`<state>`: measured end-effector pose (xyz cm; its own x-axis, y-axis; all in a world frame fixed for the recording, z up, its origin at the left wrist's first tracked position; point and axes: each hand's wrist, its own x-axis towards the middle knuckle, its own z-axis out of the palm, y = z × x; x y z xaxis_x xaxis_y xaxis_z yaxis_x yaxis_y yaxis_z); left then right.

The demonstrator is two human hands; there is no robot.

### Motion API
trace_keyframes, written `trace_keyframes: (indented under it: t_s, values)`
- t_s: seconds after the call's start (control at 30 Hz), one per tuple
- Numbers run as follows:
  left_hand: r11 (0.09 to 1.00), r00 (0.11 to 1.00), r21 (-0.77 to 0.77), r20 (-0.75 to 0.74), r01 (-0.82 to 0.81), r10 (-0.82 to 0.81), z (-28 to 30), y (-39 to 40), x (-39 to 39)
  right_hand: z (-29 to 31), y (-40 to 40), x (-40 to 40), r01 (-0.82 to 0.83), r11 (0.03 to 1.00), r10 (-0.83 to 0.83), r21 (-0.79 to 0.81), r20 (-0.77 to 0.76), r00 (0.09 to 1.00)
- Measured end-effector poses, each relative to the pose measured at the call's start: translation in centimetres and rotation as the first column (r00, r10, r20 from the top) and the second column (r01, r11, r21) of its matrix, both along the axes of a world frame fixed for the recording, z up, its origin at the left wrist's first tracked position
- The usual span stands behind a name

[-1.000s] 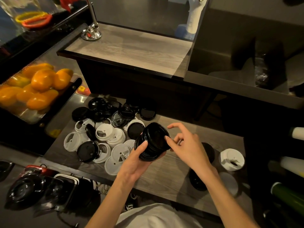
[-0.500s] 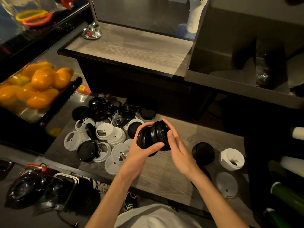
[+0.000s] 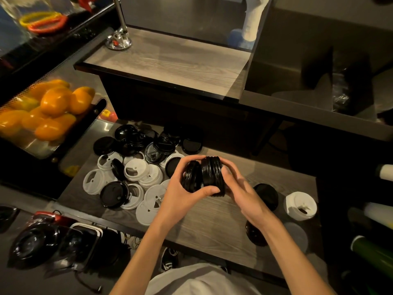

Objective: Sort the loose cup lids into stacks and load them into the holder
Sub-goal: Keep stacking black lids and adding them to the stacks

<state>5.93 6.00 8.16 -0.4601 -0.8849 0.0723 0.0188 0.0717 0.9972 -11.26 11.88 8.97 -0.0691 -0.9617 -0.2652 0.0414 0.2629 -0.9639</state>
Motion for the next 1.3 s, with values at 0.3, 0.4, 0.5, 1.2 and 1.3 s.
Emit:
trace_keyframes:
  t_s: [0.3, 0.4, 0.5, 1.2, 1.3]
  values:
    - [0.989, 0.984, -0.133, 0.172, 0.068, -0.045, 1.7, -0.1, 0.3, 1.0, -0.2, -1.8, -0.002, 0.999, -0.006, 0.047, 0.160, 0.987]
    - [0.984, 0.977, -0.155, 0.209, 0.085, -0.052, 2.2, -0.1, 0.1, 1.0, -0.1, -2.0, -0.015, 0.999, 0.007, 0.036, 0.213, 0.977]
    - [0.981, 0.969, -0.149, 0.232, 0.125, -0.088, 2.4, -0.4, 0.2, 0.8, 0.0, -2.0, -0.014, 0.999, 0.006, 0.029, 0.255, 0.967]
    - [0.923, 0.934, -0.256, 0.286, 0.289, -0.214, 4.2, -1.9, 1.1, 1.1, 0.2, -1.8, -0.075, 0.990, 0.000, 0.120, 0.530, 0.848]
    - [0.950, 0.963, -0.225, 0.210, 0.215, -0.168, 3.6, -1.4, 1.0, 1.3, 0.3, -2.0, -0.023, 0.997, -0.013, 0.080, 0.421, 0.907]
